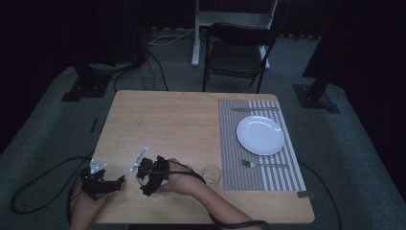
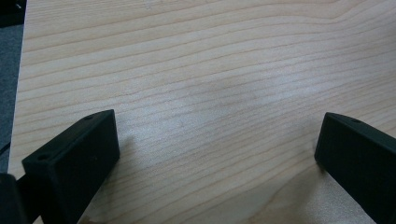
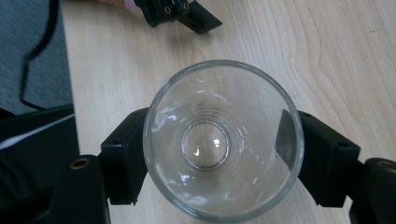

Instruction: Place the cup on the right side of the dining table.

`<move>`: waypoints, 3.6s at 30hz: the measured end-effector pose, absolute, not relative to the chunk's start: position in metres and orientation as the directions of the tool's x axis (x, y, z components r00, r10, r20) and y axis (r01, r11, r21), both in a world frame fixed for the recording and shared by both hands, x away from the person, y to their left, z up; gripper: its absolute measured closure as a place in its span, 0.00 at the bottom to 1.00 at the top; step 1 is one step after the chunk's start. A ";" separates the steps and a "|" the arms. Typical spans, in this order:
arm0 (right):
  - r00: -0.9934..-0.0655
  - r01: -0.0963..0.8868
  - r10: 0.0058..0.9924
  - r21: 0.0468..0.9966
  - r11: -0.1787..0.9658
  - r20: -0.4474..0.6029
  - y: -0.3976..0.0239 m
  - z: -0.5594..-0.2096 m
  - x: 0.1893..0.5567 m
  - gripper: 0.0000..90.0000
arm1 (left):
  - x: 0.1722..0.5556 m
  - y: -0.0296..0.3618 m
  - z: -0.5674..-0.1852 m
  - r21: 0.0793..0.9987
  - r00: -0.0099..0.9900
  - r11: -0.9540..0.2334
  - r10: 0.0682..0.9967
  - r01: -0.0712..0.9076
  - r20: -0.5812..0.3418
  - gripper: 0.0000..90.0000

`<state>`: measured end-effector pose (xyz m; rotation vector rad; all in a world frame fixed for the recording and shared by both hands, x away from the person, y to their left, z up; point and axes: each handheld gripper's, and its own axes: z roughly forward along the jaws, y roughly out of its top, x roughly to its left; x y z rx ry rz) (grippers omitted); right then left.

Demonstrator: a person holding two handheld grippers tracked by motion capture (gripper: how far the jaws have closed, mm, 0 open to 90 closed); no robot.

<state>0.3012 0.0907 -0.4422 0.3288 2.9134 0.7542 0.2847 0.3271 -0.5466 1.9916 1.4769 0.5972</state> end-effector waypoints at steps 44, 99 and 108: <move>-0.916 0.322 0.399 0.500 0.804 -0.051 0.064 -0.420 0.352 0.32 | 0.285 0.327 -0.547 0.684 0.286 -0.217 0.958 0.696 0.013 0.00; -0.709 0.593 0.699 0.460 0.661 -0.089 -0.096 -0.412 0.421 0.32 | 0.285 0.327 -0.547 0.684 0.286 -0.217 0.958 0.697 0.012 0.00; -0.660 0.631 0.746 0.473 0.615 -0.089 -0.116 -0.404 0.436 0.32 | 0.285 0.327 -0.547 0.684 0.286 -0.216 0.958 0.697 0.012 0.00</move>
